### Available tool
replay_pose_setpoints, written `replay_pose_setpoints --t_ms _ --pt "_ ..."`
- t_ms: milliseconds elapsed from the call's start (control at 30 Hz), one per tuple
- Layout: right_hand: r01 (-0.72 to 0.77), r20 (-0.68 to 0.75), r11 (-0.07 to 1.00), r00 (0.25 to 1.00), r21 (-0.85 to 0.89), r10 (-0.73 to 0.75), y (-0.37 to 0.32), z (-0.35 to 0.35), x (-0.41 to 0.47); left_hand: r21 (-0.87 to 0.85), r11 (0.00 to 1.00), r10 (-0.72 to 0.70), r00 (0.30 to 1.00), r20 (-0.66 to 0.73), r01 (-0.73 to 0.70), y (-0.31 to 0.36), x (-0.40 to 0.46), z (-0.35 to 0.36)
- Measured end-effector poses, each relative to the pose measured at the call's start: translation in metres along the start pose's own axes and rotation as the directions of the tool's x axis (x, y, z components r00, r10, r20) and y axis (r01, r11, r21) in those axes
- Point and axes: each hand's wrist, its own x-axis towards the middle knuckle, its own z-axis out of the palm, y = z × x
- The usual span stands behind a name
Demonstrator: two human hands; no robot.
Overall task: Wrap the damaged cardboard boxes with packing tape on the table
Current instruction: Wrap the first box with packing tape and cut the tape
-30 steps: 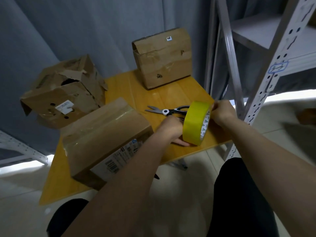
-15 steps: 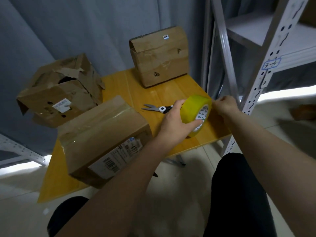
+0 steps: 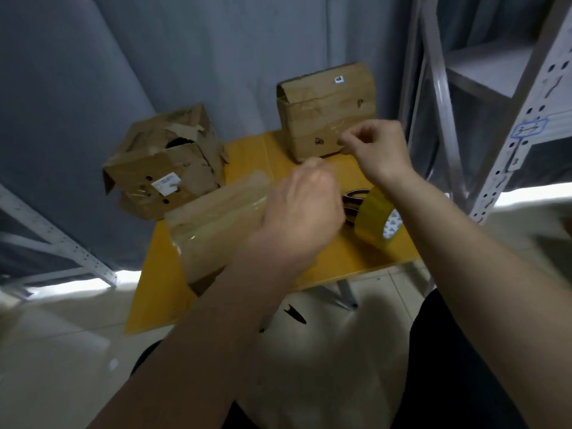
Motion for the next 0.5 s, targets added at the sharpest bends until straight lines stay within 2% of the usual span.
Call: replay_pose_setpoints --t_ms 67,133,167,233,267,333,400,433,500 --pt "0.062 0.126 0.997 0.990 0.041 -0.067 -0.019 0.020 -0.011 0.020 0.987 -0.158 0.987 -0.021 0.158 -0.033 -0.005 -0.029" --pt "0.077 0.333 0.997 0.939 0.029 -0.082 -0.034 0.044 -0.024 0.041 0.930 -0.367 0.929 0.037 0.366 -0.073 -0.013 -0.053" --pt "0.055 0.445 0.998 0.894 0.005 -0.052 -0.040 0.055 -0.031 0.002 0.882 -0.470 0.879 0.079 0.471 -0.092 -0.020 -0.061" --pt "-0.004 0.613 0.997 0.789 -0.071 0.047 -0.044 0.073 -0.040 -0.230 0.737 -0.611 0.772 0.175 0.636 -0.121 -0.038 -0.067" --pt "-0.025 0.653 0.994 0.752 -0.109 0.091 -0.043 0.078 -0.041 -0.397 0.634 -0.635 0.740 0.221 0.663 -0.129 -0.048 -0.064" --pt "-0.107 0.702 0.988 0.695 -0.115 0.157 -0.038 0.080 -0.038 -0.650 0.454 -0.644 0.729 0.233 0.609 -0.137 -0.063 -0.048" --pt "-0.315 0.776 0.949 0.602 0.013 0.189 -0.031 0.080 -0.033 -0.763 0.370 -0.705 0.695 0.142 0.531 -0.143 -0.068 -0.032" --pt "-0.432 0.805 0.897 0.562 0.088 0.192 -0.027 0.080 -0.033 -0.809 0.319 -0.734 0.669 0.119 0.494 -0.145 -0.068 -0.026" --pt "-0.610 0.832 0.773 0.511 0.173 0.217 -0.017 0.082 -0.035 -0.882 0.172 -0.773 0.616 0.155 0.438 -0.151 -0.068 -0.020"
